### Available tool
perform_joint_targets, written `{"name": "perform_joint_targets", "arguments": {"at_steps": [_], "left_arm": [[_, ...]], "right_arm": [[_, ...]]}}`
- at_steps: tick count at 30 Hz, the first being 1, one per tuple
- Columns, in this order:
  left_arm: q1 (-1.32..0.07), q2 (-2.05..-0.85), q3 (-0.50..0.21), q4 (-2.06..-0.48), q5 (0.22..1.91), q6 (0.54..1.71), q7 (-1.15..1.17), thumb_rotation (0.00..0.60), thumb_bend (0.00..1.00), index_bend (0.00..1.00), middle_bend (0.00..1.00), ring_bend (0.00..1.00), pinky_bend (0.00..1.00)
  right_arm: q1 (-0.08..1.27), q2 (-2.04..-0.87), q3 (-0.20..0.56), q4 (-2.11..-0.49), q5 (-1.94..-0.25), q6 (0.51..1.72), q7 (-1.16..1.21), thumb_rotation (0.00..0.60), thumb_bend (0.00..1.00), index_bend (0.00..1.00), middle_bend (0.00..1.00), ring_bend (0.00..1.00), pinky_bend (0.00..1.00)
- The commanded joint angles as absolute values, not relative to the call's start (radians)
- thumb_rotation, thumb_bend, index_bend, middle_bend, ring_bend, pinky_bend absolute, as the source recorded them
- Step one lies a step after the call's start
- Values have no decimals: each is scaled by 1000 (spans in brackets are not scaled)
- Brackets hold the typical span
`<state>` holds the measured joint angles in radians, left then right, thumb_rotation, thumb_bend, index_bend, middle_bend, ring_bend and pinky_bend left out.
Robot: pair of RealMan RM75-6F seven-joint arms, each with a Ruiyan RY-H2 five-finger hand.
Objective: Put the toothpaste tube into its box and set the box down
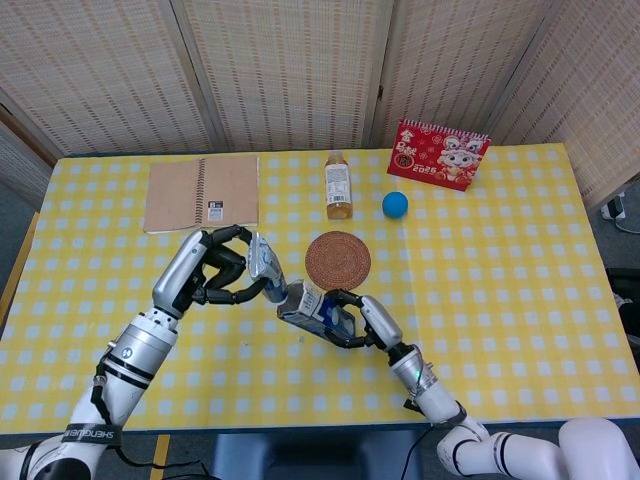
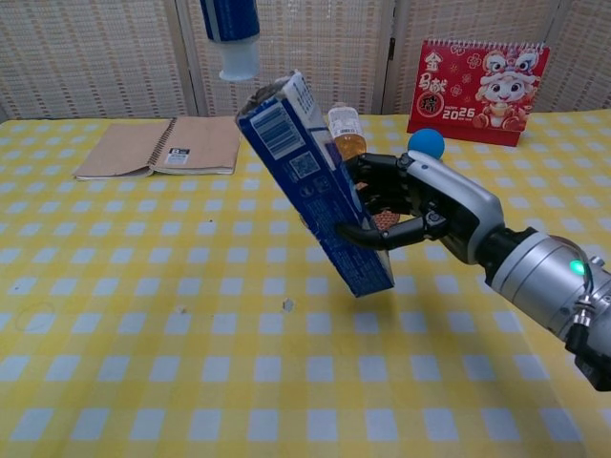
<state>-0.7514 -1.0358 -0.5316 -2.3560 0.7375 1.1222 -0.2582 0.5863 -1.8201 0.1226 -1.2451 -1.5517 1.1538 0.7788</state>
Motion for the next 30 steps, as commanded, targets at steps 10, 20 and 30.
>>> {"name": "perform_joint_targets", "arguments": {"at_steps": [10, 20, 30], "left_arm": [[-789, -1079, -522, -2356, 713, 1145, -215, 600, 780, 822, 1000, 1000, 1000], [-797, -1108, -515, -2356, 700, 1179, -192, 600, 780, 821, 1000, 1000, 1000], [-801, -1124, -508, -2355, 670, 1185, -180, 600, 780, 822, 1000, 1000, 1000]], "right_arm": [[609, -1837, 138, -1260, -1544, 1153, 773, 600, 345, 409, 358, 393, 366], [607, -1832, 142, -1282, -1551, 1189, 820, 600, 345, 409, 358, 392, 366], [606, -1812, 157, -1323, -1548, 1214, 860, 600, 345, 409, 358, 395, 365]]}}
